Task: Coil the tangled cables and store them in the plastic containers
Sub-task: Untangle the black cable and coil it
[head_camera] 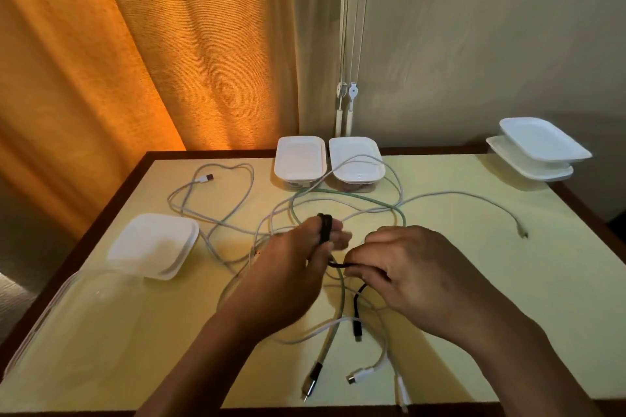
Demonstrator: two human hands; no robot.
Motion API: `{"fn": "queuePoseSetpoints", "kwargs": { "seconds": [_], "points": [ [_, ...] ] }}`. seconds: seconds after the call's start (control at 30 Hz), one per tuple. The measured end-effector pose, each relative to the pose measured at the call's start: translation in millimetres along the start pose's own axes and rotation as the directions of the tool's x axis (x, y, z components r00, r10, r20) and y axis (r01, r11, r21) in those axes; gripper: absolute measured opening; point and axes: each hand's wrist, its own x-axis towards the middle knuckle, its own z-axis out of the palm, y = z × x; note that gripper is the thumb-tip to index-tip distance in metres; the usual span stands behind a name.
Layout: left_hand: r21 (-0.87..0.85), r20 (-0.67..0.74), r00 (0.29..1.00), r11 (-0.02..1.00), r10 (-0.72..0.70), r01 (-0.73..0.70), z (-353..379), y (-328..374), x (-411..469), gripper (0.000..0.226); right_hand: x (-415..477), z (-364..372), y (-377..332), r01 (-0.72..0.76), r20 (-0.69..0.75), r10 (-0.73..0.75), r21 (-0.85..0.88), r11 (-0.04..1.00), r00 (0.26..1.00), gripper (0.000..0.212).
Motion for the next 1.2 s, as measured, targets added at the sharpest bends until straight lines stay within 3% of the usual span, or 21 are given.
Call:
{"fn": "queuePoseSetpoints", "kwargs": {
  "seconds": [0.07,0.2,0.43,0.53,0.57,0.63,0.7,0.77,0.83,0.9,1.03,1.2],
  "points": [
    [0.107,0.154,0.988,0.994,0.004,-0.020,-3,4,2,0.023,-2,-3,4,-0.019,-0.018,0.020,0.059,0.998,1.000,0.019],
    [-0.200,0.518,0.854,0.963,-0.054,0.182,-17,16,4,0.034,-5,-15,14,-0.044,-0.136,0.071,0.194,0.980,0.988,0.004],
    [-0.554,0.619,0.763,0.792,0.186,0.257,-19,18,-9,0.018,-1,-20,35,-0.120,-0.316,0.314,0.508,0.853,0.895,0.008],
    [-0.724,0.539,0.787,0.643,0.300,0.251,-12,28,-13,0.019,4,-3,36,-0.179,-0.181,0.425,0.713,0.678,0.887,0.006],
    [-0.790,0.462,0.829,0.572,0.315,0.222,-8,31,-13,0.021,6,5,33,-0.185,-0.134,0.434,0.766,0.615,0.891,0.003],
    [-0.915,0.260,0.916,0.382,0.305,0.132,-1,35,-10,0.027,12,15,27,-0.230,-0.054,0.479,0.826,0.515,0.876,0.022],
    [-0.980,0.103,0.963,0.191,0.250,0.055,-2,38,-5,0.034,13,24,27,-0.322,0.031,0.477,0.775,0.544,0.878,0.042],
    [-0.995,-0.004,0.983,0.099,0.184,-0.022,-8,38,1,0.043,10,32,23,-0.443,0.229,0.384,0.564,0.696,0.894,0.033],
    [-0.984,-0.078,0.991,0.152,0.107,-0.094,-14,35,8,0.050,8,35,14,-0.496,0.403,0.340,0.391,0.776,0.850,0.018],
    [-0.928,-0.156,0.987,0.337,0.036,-0.159,-14,27,10,0.053,6,32,5,-0.468,0.429,0.301,0.362,0.806,0.852,0.025],
    [-0.658,-0.238,0.971,0.741,-0.034,-0.136,-13,4,14,0.050,5,14,-7,-0.331,0.221,0.272,0.302,0.894,0.937,0.038],
    [-0.324,-0.091,0.996,0.946,-0.014,-0.016,-13,1,10,0.047,2,4,3,-0.146,-0.118,0.154,0.071,0.987,0.981,0.041]
  ]
}}
